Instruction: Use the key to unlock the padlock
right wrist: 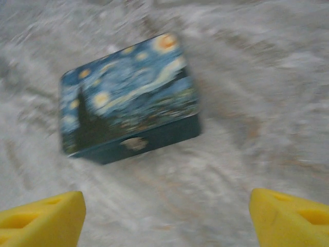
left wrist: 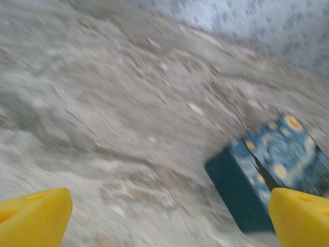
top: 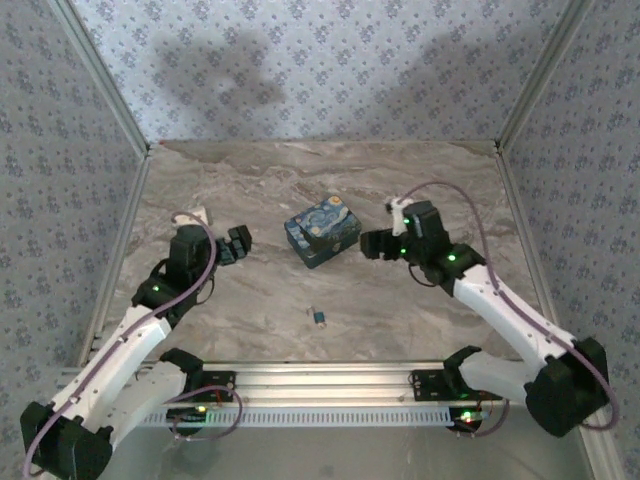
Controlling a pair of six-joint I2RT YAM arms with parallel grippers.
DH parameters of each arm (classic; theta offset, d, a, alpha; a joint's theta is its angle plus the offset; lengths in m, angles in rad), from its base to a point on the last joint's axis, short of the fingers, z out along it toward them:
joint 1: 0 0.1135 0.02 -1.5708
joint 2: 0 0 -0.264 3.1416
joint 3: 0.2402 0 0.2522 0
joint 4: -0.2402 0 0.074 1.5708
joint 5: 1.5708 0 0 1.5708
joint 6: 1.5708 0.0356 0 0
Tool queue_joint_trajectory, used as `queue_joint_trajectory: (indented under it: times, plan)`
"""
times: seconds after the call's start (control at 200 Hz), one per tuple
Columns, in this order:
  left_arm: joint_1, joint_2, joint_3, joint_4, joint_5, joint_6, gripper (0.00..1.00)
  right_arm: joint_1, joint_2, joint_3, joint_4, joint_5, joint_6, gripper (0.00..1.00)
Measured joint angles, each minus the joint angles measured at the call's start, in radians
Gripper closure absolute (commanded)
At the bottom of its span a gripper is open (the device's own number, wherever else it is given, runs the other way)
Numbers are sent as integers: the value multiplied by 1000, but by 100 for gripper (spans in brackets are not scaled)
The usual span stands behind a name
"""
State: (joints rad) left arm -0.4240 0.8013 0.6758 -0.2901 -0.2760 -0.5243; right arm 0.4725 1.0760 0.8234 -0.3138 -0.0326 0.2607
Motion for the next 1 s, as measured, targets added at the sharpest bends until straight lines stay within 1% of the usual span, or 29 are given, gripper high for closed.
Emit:
queue_joint_trajectory:
  times: [0.085, 0.2, 0.29, 0.385, 0.495, 0.645, 0.764, 0.999]
  plan:
    - [42, -15, -1, 10, -63, 54, 2, -78, -72, -54, 18, 66, -13, 0]
    - [99, -34, -56, 100, -121, 163, 2, -193, -142, -148, 84, 167, -19, 0]
    - [130, -35, -132, 174, -138, 260, 2, -278, -154, -227, 155, 231, -23, 0]
    - [159, -32, -204, 213, -139, 344, 2, -335, -137, -306, 243, 266, -55, 0]
    - [216, -13, -257, 255, -131, 401, 2, -361, -67, -372, 362, 272, -97, 0]
    - [275, 45, -321, 353, -107, 412, 2, -379, 72, -407, 522, 262, -139, 0]
    - [309, 142, -359, 444, -72, 417, 2, -381, 181, -426, 682, 233, -190, 0]
    - [367, 335, -363, 623, 23, 451, 2, -391, 336, -415, 874, 170, -309, 0]
